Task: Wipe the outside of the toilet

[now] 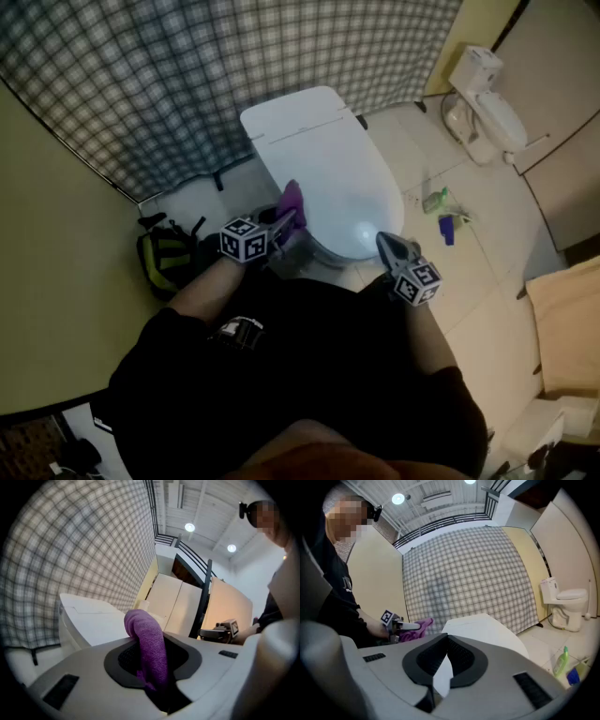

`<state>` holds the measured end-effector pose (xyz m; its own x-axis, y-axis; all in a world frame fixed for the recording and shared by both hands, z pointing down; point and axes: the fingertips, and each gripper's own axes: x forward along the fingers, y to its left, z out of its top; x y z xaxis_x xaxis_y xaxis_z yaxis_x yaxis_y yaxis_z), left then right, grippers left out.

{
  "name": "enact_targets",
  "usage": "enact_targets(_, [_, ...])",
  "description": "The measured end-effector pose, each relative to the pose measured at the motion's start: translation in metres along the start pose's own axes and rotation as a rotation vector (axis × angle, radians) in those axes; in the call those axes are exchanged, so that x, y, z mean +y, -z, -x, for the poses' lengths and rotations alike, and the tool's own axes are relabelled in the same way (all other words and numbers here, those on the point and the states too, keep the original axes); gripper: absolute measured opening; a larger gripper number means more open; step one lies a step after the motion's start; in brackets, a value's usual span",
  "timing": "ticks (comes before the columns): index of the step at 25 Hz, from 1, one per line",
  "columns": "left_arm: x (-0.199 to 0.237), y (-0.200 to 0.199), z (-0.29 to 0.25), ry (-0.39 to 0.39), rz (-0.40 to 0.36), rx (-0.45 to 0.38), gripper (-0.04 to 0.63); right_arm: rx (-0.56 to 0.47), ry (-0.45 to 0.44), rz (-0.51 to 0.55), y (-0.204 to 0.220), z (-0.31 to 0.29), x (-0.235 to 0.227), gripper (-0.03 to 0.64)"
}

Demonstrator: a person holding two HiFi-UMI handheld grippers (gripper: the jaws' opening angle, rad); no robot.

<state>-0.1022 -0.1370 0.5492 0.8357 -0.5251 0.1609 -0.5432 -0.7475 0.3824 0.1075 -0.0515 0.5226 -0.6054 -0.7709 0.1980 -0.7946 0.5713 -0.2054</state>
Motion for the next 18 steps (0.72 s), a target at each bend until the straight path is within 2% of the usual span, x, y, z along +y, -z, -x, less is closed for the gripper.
enact_targets(3, [0.061,-0.038,0.002,-0.132,-0.021,-0.024,0.091,-0.021,-0.044,0.051,-0.024,0.000,0.017,0.003])
enact_targets(8, [0.183,-0.091,0.007,-0.355,0.023,-0.002,0.091,-0.060,-0.076,0.106,-0.067,0.001,0.029,0.003])
enact_targets(10, [0.229,-0.109,0.006,-0.447,0.026,0.041,0.091,-0.084,-0.071,0.096,-0.084,0.000,0.024,0.003])
enact_targets(14, [0.314,-0.120,-0.013,-0.608,0.009,0.191,0.091,-0.120,-0.042,0.060,-0.110,0.002,0.007,0.003])
enact_targets(18, [0.371,-0.127,-0.048,-0.657,0.008,0.297,0.091,-0.129,-0.009,0.021,-0.131,0.002,-0.010,0.003])
